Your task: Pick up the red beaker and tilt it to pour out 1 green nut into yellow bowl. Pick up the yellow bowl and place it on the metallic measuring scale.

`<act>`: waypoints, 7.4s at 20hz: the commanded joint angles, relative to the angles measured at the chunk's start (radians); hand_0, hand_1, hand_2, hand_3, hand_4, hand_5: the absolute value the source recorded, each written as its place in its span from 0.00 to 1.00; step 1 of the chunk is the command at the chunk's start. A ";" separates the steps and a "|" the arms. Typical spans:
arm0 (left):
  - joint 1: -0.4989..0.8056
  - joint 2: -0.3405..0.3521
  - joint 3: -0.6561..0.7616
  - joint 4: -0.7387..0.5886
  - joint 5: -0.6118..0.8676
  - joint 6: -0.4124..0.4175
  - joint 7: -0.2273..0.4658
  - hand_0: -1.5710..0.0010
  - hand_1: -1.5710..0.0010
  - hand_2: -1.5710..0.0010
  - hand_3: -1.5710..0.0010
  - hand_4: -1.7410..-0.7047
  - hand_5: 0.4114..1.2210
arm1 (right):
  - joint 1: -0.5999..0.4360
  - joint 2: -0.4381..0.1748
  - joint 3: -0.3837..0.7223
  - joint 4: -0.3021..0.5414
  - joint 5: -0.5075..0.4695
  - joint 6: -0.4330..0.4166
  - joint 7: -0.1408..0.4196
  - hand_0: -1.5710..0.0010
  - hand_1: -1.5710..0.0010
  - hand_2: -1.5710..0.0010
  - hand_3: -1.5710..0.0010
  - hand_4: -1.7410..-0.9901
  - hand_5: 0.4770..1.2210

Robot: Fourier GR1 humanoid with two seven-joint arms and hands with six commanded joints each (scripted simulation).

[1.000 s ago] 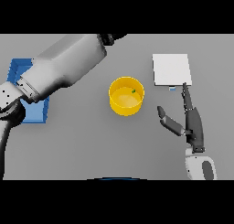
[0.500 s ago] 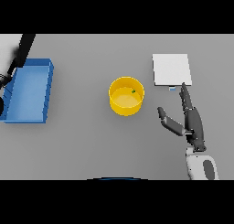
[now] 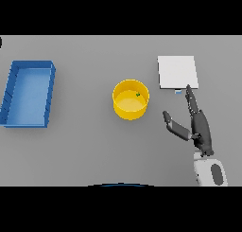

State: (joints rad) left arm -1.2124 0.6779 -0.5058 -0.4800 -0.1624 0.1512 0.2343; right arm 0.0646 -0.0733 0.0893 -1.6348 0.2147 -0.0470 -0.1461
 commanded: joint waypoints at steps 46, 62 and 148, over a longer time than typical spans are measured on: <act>0.619 0.185 -0.094 -0.702 0.393 0.127 0.280 1.00 1.00 1.00 1.00 0.91 0.37 | -0.201 -0.207 0.171 0.022 0.268 0.167 0.101 1.00 1.00 1.00 1.00 0.62 0.28; 0.614 0.194 -0.101 -0.710 0.391 0.113 0.280 1.00 1.00 1.00 1.00 0.91 0.38 | -0.604 -0.316 0.427 0.307 0.510 0.406 -0.039 1.00 1.00 1.00 1.00 0.65 0.28; 0.600 0.238 -0.099 -0.772 0.385 0.121 0.365 1.00 1.00 1.00 1.00 0.90 0.41 | -1.008 -0.399 0.376 1.088 0.466 0.367 0.004 0.22 0.31 0.28 0.48 0.26 0.77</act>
State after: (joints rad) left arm -0.6120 0.9158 -0.6048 -1.2519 0.2233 0.2719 0.5989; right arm -0.9440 -0.4722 0.4654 -0.5471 0.6809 0.3199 -0.1416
